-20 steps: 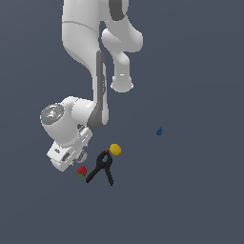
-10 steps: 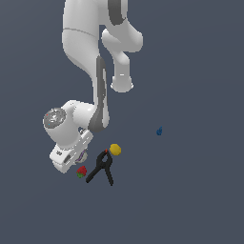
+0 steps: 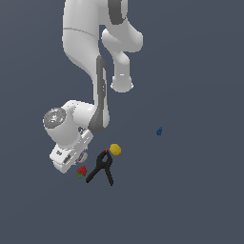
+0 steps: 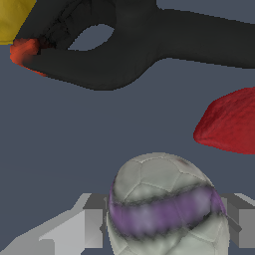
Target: Pick up a designated object from a clutter of objects.
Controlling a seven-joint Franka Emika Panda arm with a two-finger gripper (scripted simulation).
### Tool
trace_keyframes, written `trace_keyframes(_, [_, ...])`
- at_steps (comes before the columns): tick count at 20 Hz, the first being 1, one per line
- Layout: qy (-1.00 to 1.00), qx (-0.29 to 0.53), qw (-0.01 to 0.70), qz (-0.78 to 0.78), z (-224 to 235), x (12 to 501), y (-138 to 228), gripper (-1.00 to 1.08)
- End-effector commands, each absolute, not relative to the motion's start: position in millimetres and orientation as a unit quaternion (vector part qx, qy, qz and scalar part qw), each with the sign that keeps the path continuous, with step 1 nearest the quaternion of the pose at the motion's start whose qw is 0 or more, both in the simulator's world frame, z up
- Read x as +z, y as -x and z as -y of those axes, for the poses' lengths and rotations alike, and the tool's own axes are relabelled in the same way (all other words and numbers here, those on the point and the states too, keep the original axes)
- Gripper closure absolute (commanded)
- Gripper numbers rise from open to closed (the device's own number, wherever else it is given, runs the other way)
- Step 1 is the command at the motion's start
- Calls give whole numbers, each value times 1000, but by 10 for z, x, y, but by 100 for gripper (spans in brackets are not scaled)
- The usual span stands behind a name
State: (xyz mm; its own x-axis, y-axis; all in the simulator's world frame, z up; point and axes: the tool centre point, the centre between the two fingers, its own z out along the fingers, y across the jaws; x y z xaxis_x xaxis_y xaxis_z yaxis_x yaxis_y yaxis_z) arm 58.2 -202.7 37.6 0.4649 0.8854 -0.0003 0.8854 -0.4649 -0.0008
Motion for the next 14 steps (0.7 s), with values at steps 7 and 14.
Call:
trace_keyframes(7, [856,0,0,517,1819,689,-659,108])
trace_keyframes(14, [856,0,0,517,1423,1282,-801,108])
